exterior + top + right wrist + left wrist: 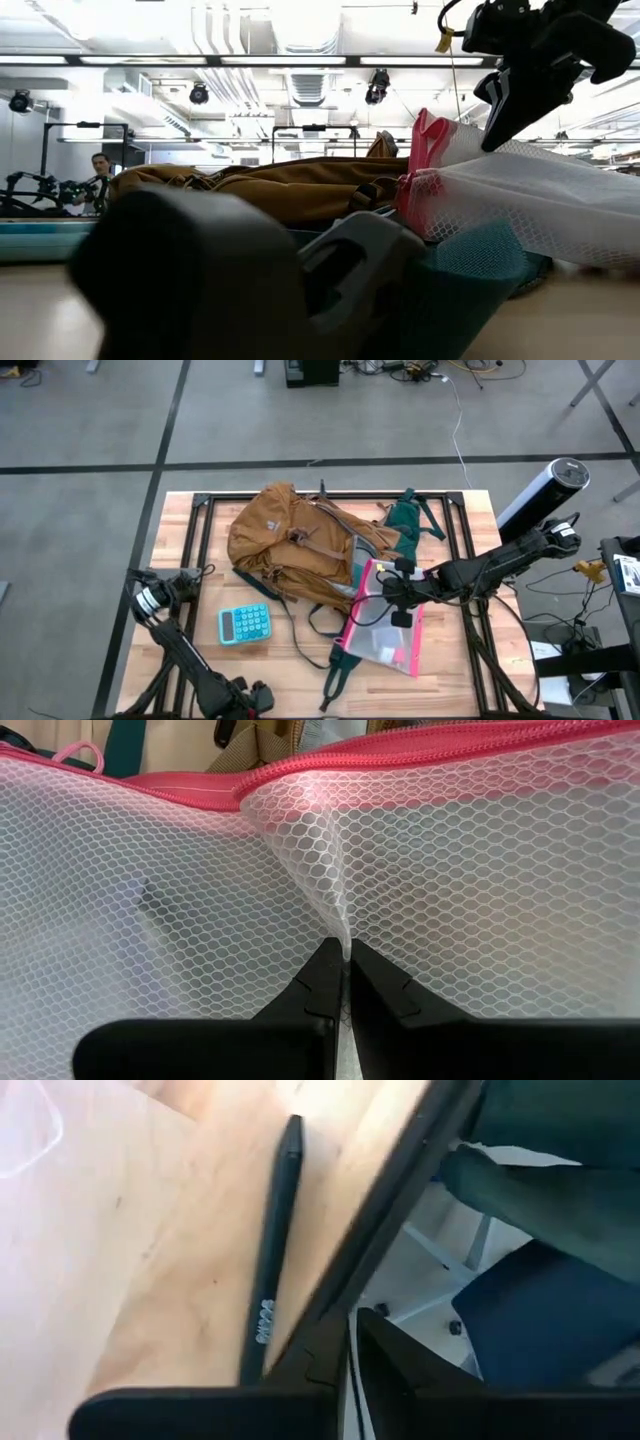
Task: Unpack backpack
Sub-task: Move the pencil bottom the left of the table, then remove the earphones from the pink zip bag
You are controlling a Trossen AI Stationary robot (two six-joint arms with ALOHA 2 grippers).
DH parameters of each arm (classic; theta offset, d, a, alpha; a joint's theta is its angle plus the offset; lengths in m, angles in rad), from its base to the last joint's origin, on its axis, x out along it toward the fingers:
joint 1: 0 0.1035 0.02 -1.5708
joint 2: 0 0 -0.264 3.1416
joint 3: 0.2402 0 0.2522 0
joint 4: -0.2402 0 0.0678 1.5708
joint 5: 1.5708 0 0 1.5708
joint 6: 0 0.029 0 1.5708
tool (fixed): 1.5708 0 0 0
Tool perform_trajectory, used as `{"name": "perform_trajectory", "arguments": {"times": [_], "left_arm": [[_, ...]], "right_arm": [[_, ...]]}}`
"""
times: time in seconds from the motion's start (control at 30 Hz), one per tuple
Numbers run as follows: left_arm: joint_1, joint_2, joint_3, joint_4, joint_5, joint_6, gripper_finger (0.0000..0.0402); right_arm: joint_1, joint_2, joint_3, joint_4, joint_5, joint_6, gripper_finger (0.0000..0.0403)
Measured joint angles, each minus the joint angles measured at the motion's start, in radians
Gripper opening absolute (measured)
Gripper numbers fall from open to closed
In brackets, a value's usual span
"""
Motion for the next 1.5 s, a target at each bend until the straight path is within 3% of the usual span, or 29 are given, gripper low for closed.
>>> {"name": "perform_trajectory", "arguments": {"times": [0.33,0.47,0.63,0.77,0.87,0.97,1.03,1.3,1.5], "left_arm": [[0.021,-0.025,-0.135,-0.068,0.000,0.013,0.0001],[0.051,-0.063,-0.150,-0.338,-0.085,0.025,0.0001],[0.065,-0.145,-0.132,-0.630,-0.230,-0.107,0.0000],[0.068,-0.206,-0.131,-0.514,-0.429,-0.110,0.0001],[0.075,-0.246,-0.130,-0.337,-0.692,-0.048,0.0004],[0.107,-0.256,-0.141,-0.146,-0.957,0.092,0.0006],[0.151,-0.251,-0.142,-0.031,-1.031,0.229,0.0006],[0.412,-0.203,-0.147,0.252,-1.006,0.701,0.0006],[0.537,-0.160,-0.146,0.510,-0.719,1.021,0.0006]], "right_arm": [[0.000,-0.001,0.000,0.000,-0.004,0.029,0.0000],[0.000,-0.001,0.000,0.000,-0.004,0.040,0.0000],[0.000,-0.001,0.000,0.010,-0.017,0.043,0.0000],[0.019,-0.001,0.000,0.012,-0.029,0.030,0.0000],[0.041,-0.003,0.003,0.012,-0.031,-0.016,0.0000],[0.047,-0.009,0.029,0.012,-0.030,-0.071,0.0000],[0.047,-0.010,0.054,0.016,-0.031,-0.111,0.0000],[0.046,-0.010,0.160,0.011,-0.061,-0.212,0.0000],[0.044,-0.009,0.164,0.007,-0.057,-0.172,0.0000]]}}
